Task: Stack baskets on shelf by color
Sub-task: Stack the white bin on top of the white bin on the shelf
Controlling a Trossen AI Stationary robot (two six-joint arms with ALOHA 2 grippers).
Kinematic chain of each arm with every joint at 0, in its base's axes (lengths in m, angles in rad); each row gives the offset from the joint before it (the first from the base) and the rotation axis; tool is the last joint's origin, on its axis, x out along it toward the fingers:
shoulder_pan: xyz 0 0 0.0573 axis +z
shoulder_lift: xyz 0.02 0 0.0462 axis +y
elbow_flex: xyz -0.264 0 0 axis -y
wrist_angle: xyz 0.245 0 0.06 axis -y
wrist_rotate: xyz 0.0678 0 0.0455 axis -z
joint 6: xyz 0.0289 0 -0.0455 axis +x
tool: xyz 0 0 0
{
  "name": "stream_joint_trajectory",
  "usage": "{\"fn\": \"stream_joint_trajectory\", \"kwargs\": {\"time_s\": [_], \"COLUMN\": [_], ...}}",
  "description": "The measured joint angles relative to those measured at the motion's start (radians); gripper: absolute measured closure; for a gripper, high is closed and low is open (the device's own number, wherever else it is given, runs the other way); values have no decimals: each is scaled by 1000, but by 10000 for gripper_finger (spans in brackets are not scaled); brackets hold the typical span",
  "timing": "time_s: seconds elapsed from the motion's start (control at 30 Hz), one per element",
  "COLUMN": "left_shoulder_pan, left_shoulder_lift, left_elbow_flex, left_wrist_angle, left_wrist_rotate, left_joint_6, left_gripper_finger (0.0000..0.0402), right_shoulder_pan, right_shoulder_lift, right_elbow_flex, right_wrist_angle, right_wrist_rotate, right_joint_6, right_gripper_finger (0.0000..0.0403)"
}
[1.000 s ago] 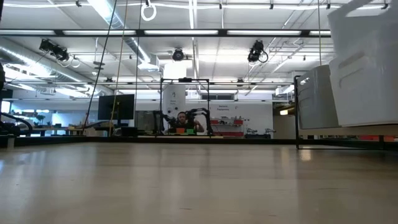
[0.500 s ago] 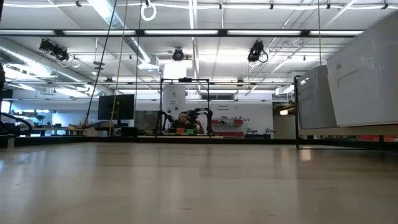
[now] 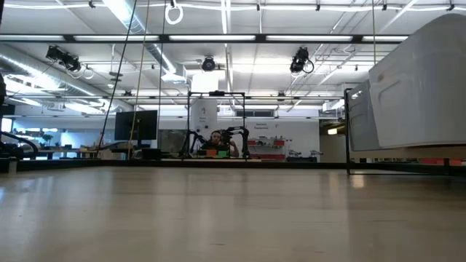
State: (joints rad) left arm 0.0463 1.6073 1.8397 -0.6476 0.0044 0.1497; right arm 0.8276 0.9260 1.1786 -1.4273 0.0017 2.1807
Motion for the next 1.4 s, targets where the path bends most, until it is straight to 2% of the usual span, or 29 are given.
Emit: {"fn": "stream_joint_trajectory", "kwargs": {"time_s": [0.13, 0.33, 0.6, 0.77, 1.17, 1.4], "left_shoulder_pan": [0, 0, 0, 0, 0, 0], "left_shoulder_lift": [0, 0, 0, 0, 0, 0], "left_elbow_flex": [0, 0, 0, 0, 0, 0], "left_wrist_angle": [0, 0, 0, 1, 1, 1], "left_wrist_rotate": [0, 0, 0, 0, 0, 0], "left_joint_6": [3, 19, 19, 19, 19, 18], "left_gripper_finger": [285, 285, 285, 285, 285, 285], "right_shoulder_pan": [1, 1, 0, -3, -12, -12], "right_shoulder_lift": [1, 7, 16, 29, 91, 133], "right_elbow_flex": [0, 0, -1, -21, -47, -50], "right_wrist_angle": [-51, -97, -144, -144, -143, -148], "right_wrist_rotate": [-83, -30, -75, -32, -20, -21], "right_joint_6": [0, 1, -1, 5, -43, -84], "right_gripper_finger": [167, 167, 174, 207, 263, 332]}}
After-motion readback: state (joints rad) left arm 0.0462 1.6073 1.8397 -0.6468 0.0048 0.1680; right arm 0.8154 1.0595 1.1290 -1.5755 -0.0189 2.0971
